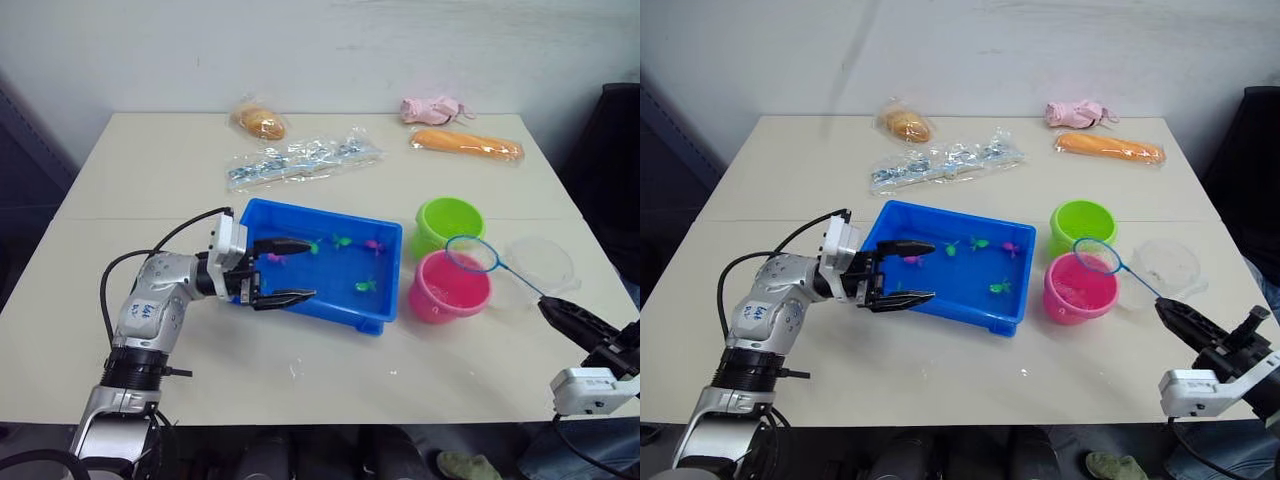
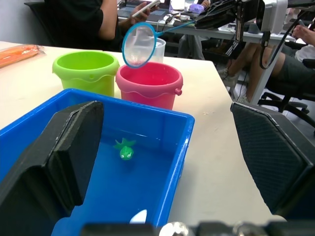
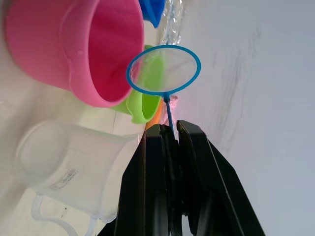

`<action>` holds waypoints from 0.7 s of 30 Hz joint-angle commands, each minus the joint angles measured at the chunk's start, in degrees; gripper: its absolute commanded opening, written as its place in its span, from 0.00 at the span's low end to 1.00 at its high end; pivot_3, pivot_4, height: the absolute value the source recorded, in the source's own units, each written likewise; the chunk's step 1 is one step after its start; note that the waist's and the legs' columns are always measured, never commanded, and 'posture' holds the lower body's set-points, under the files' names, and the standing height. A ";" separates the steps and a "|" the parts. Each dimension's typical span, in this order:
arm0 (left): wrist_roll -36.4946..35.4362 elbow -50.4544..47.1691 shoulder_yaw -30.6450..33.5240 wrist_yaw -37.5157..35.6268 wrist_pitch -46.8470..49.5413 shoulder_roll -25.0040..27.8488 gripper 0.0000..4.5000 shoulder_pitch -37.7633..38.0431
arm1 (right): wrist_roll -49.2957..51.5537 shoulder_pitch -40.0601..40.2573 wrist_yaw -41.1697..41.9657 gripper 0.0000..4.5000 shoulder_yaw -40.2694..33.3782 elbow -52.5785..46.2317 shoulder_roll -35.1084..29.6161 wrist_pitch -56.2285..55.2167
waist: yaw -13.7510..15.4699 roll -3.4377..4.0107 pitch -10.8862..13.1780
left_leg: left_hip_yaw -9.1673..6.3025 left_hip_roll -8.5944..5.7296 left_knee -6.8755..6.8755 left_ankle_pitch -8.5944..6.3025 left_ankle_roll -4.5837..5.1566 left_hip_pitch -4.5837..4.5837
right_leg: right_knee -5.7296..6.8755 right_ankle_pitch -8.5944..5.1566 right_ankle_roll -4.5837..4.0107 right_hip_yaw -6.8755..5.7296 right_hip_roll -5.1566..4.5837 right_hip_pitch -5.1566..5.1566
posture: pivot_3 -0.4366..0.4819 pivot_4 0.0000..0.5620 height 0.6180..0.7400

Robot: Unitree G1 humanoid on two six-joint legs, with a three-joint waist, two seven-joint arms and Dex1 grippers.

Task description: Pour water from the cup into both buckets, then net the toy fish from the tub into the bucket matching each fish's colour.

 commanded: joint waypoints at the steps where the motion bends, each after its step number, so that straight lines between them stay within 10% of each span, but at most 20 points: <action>1: -0.14 0.03 1.63 -0.29 -0.38 1.37 0.99 -0.82 | 19.02 0.84 4.87 0.00 3.85 -8.46 -0.78 10.71 | -0.06 0.02 -0.01 | 0.00 0.02 0.00 0.00 0.00 0.00 | 0.01 0.00 0.00 0.00 0.01 0.00 | 0.48 0.27 1.00; 7: -0.31 -0.40 2.11 0.04 -0.24 2.38 0.99 0.39 | 58.95 -5.42 6.66 0.00 14.12 -26.25 -6.63 45.22 | -0.76 0.03 -0.01 | -0.01 0.14 0.05 0.00 0.01 0.04 | 0.12 0.00 -0.01 0.00 0.04 0.01 | 0.48 0.27 1.00; 21: -0.88 -4.43 4.95 2.04 1.09 5.63 0.99 3.83 | 125.15 -24.92 -34.31 0.00 29.13 -27.19 -21.39 89.24 | 0.02 0.01 0.00 | -0.15 0.13 0.08 -0.03 0.07 -0.14 | 0.00 0.01 -0.18 -0.20 -0.10 -0.04 | 0.48 0.27 1.00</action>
